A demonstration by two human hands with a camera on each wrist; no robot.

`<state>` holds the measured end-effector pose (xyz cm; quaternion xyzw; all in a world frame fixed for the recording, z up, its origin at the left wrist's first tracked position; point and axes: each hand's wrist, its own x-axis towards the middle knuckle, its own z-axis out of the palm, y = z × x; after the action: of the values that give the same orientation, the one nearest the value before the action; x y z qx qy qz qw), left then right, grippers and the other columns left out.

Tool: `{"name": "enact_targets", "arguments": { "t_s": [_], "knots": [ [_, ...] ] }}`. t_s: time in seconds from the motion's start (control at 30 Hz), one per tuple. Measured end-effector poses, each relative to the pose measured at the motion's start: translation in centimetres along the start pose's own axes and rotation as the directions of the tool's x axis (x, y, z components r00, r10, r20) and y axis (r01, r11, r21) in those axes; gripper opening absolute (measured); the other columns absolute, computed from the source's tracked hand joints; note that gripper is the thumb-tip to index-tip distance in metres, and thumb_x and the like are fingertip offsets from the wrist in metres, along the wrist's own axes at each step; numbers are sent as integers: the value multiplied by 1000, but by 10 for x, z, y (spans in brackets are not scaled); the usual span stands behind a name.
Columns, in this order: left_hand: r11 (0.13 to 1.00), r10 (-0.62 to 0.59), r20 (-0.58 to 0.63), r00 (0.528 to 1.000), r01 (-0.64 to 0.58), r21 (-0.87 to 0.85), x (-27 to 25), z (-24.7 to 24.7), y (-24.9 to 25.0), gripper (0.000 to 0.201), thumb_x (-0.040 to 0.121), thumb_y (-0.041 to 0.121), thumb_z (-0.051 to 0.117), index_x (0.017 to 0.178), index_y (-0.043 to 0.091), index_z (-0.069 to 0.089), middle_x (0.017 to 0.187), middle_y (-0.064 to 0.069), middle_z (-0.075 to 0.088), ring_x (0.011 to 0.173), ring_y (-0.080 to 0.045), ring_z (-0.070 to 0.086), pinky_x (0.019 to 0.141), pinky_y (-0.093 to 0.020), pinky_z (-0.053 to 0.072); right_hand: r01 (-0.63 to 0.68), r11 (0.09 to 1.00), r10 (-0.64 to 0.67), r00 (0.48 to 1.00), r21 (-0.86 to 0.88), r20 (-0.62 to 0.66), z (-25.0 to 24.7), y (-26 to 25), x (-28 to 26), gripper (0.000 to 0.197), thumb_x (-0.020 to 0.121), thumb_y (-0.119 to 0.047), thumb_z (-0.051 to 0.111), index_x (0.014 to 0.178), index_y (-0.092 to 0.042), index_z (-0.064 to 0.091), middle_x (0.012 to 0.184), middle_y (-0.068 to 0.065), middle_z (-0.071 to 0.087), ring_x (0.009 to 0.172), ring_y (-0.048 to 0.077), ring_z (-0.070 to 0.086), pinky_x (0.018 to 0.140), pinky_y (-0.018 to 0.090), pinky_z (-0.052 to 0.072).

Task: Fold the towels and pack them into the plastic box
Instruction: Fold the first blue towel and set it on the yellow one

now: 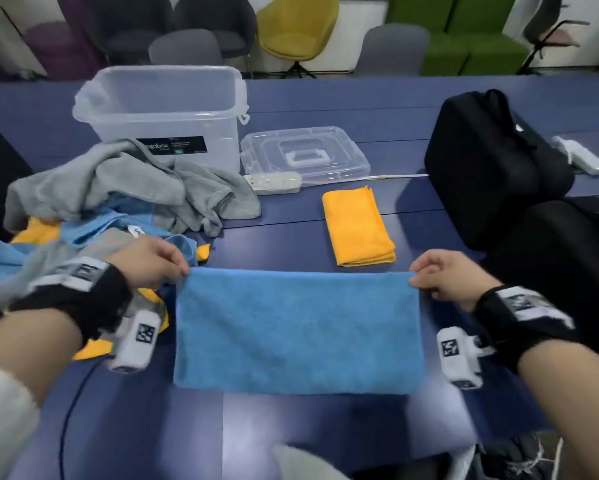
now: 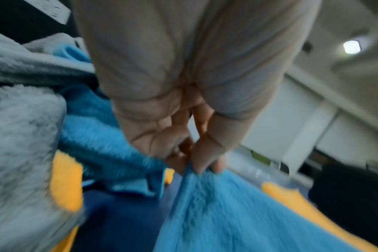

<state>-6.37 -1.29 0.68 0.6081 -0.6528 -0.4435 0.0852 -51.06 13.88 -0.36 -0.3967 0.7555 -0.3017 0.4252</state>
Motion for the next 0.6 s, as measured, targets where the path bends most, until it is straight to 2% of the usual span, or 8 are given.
{"name": "enact_targets", "arguments": {
  "t_s": [0.07, 0.13, 0.23, 0.3, 0.37, 0.47, 0.53, 0.6],
  "knots": [
    [962, 56, -98, 994, -27, 273, 18, 25, -11, 27, 69, 4, 74, 54, 25, 67, 71, -8, 70, 68, -25, 62, 61, -26, 47, -3, 984, -13, 996, -177, -89, 21, 18, 21, 21, 78, 3, 71, 72, -11, 57, 54, 2, 58, 49, 12, 55, 54, 27, 49],
    [904, 114, -160, 981, -36, 425, 27, 45, -14, 28, 76, 0, 65, 66, 25, 72, 90, -8, 74, 87, -25, 66, 77, -26, 47, -44, 957, -9, 983, -285, -182, 36, 23, 31, 20, 81, -5, 69, 71, -16, 56, 62, 2, 61, 61, 18, 57, 64, 30, 48],
    [860, 121, -179, 977, -13, 509, 34, 61, -13, 27, 82, -2, 56, 96, 11, 75, 112, -11, 68, 106, -29, 61, 90, -28, 43, -52, 947, -35, 965, -318, -260, 49, 20, 35, 13, 89, -7, 59, 79, -15, 56, 80, 6, 59, 68, 19, 56, 55, 23, 38],
    [811, 121, -119, 985, -29, 585, 35, 66, -15, 27, 82, 1, 55, 104, 7, 71, 118, -13, 60, 112, -30, 56, 93, -30, 41, -61, 945, -34, 959, -321, -283, 53, 19, 35, 5, 92, -10, 54, 87, -11, 55, 87, 8, 58, 75, 23, 54, 61, 24, 38],
    [770, 103, -61, 993, -41, 637, 31, 70, -20, 27, 81, 7, 58, 106, 8, 67, 120, -11, 48, 115, -31, 51, 97, -32, 40, -117, 914, 14, 966, -387, -259, 53, 21, 32, 15, 93, -20, 55, 84, -8, 51, 83, 8, 55, 76, 25, 51, 66, 28, 37],
    [704, 172, 4, 985, -126, 699, 19, 82, -23, 23, 77, 18, 62, 99, 12, 63, 115, -6, 43, 110, -29, 48, 97, -37, 41, -197, 829, 168, 980, -524, -103, 53, 30, 15, 45, 89, -38, 62, 60, -10, 40, 58, 5, 46, 53, 21, 47, 52, 29, 37],
    [709, 250, 100, 963, -253, 658, 7, 97, -17, 28, 76, 26, 65, 101, 15, 60, 112, -3, 43, 109, -26, 48, 97, -38, 41, -202, 766, 234, 972, -610, -29, 60, 35, -1, 47, 82, -43, 69, 60, -11, 42, 58, 3, 48, 51, 17, 48, 45, 27, 35],
    [746, 290, 208, 934, -357, 563, -3, 117, -7, 47, 75, 35, 69, 117, 18, 55, 118, -2, 43, 112, -23, 45, 100, -37, 39, -202, 759, 242, 970, -619, -19, 70, 39, -8, 37, 80, -37, 71, 65, -13, 48, 67, 0, 54, 59, 16, 55, 47, 27, 38]
  ]
}}
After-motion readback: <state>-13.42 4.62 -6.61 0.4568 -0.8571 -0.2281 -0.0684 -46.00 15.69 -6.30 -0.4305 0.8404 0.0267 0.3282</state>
